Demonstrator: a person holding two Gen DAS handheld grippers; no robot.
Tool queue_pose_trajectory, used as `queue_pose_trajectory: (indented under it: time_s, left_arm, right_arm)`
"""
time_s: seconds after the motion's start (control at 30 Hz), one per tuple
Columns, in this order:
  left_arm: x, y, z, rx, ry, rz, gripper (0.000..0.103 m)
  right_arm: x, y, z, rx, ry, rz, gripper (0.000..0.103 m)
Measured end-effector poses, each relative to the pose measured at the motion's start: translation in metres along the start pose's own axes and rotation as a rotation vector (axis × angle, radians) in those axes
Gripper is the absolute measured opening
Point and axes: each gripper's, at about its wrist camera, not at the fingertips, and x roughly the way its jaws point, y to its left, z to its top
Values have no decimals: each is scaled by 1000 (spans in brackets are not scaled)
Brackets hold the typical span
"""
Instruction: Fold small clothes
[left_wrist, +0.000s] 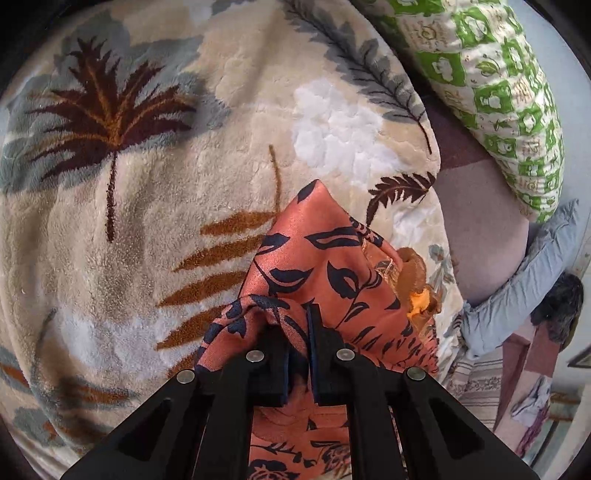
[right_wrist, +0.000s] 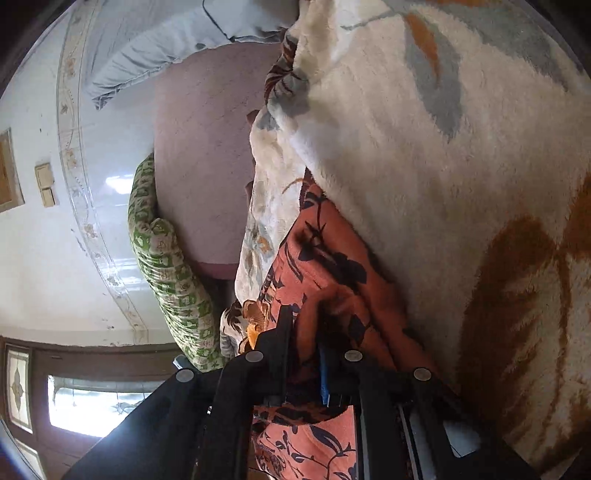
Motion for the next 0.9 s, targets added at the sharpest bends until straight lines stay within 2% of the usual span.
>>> queue_pose_trajectory:
  time_s: [0.03,0.1,0.17,0.3,0.33,0.37,0.43,0.47,0.53,0.67,0.73,0.83,0.9]
  left_arm:
    - [-4,-1,1,-10,12,-34,10]
    - [-16,-1,2,-17,22,-87,13]
    - [-29,-5,2,-10,17,-126,15]
    - [-51,-15,2,32,-9,-163,19]
    - [-57,-18,1,51,-27,-159,25]
    - [-64,-21,1,68,-62,-143,29]
    - [-76,-28,3,93,-124,-83,47]
    - [-80,-31,3,104,-133,-51,47]
    - [-86,-37,0,150,-142,-48,48]
    - [-96,-28,-29,257,-187,6,51]
    - [-94,-13,-45,299,-208,25,52]
    - [-72,-7,-46,341,-190,149,50]
    - [-66,-12,-48,386,-184,177,50]
  right_arm:
    - [-5,1,0,3,-9,8,17]
    - [-20,3,1,11,-58,19,37]
    - [-39,7,2,19,-116,33,46]
    - [-66,20,-5,-47,-153,7,48]
    - [-69,26,-9,-80,-146,-8,48]
    - [-70,32,-14,-113,-134,-24,49]
    - [-69,42,-26,-173,-102,-58,49]
    - [-67,46,-32,-197,-89,-70,49]
    - [-60,54,-46,-245,-61,-90,49]
    - [-39,70,-67,-369,-11,-168,51]
    - [-29,76,-73,-436,-27,-230,52]
    - [-23,79,-70,-476,-71,-271,52]
    - [-23,82,-63,-501,-105,-301,52]
